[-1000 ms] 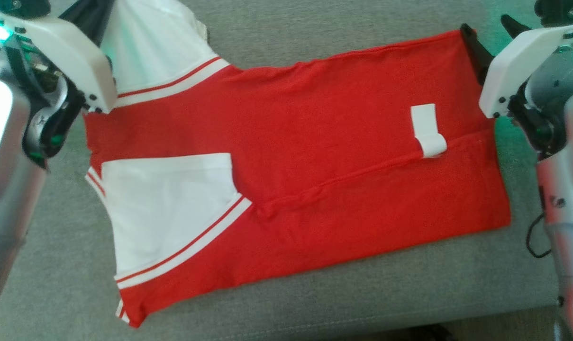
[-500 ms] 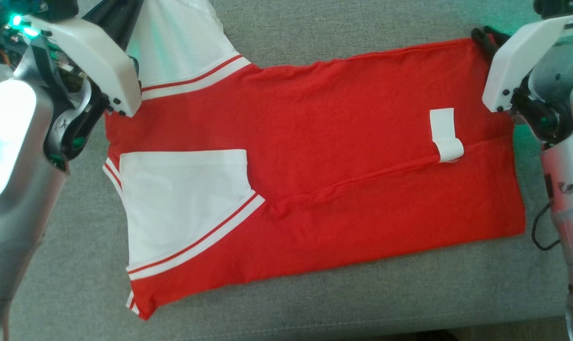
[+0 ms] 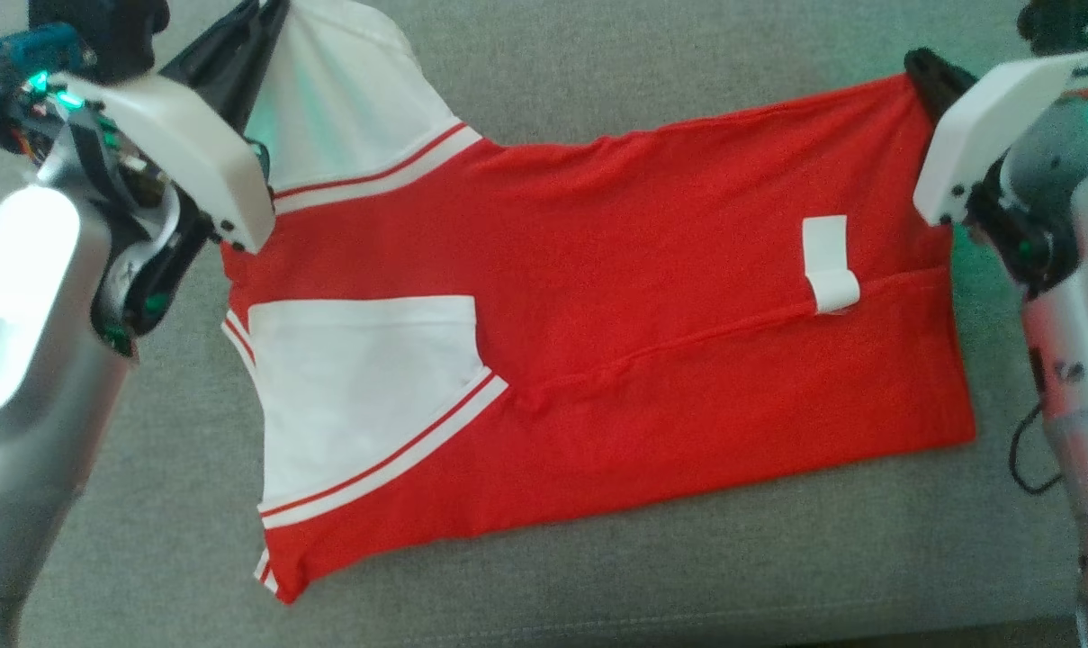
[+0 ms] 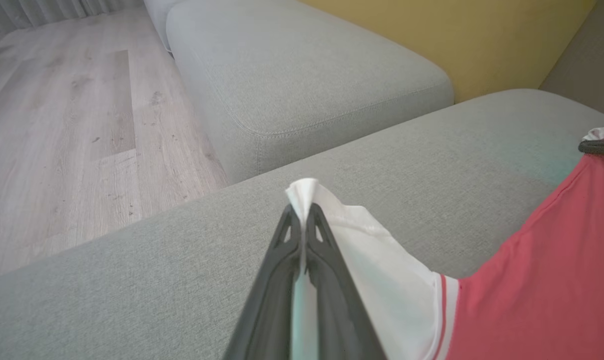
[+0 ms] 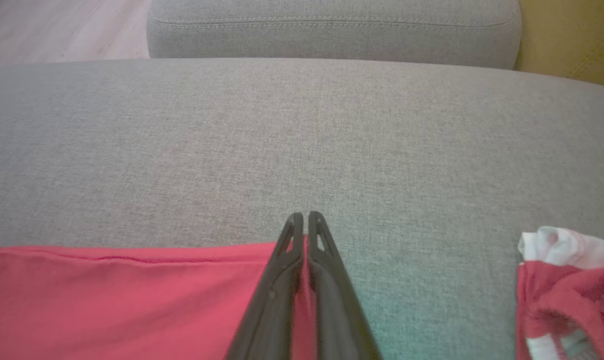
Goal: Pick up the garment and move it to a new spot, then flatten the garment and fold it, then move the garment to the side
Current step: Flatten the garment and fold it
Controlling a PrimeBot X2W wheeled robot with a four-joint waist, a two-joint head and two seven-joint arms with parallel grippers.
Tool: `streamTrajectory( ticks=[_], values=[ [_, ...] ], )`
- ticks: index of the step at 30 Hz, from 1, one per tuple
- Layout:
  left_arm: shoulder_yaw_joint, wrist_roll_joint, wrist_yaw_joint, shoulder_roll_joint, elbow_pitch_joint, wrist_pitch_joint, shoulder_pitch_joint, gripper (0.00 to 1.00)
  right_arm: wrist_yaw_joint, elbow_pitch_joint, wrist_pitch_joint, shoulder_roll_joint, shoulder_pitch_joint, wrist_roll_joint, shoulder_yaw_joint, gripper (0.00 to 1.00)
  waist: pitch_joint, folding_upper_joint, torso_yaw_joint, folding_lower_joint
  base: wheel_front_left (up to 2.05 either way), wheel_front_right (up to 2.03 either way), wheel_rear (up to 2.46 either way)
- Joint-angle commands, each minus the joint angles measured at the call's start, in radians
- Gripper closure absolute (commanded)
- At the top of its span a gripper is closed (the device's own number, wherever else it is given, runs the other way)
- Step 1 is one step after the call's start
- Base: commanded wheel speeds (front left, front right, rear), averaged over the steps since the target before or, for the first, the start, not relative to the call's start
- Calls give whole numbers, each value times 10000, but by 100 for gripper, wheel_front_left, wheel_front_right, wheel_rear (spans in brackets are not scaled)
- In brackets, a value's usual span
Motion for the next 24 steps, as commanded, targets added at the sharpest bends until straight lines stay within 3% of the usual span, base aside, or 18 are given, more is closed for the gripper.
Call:
streamTrajectory(
  ticks=[1,13,24],
  values=[
    [430,-72,75,512,-395,-146,-178,100,65,-381,-173,-27,262,46,37,100,-269,0,37,0,0,0,0],
    [417,-573,489,746,-1812,-1291,2876,100,65,-618,-1241,-36,2291,340,6,100,-2016,0,252,0,0,0,0],
    [146,-256,1212,436,-2204,-3568,6007,100,65,-1054,-1765,227,3869,216,-553,100,-2659,0,424,0,0,0,0]
  ],
)
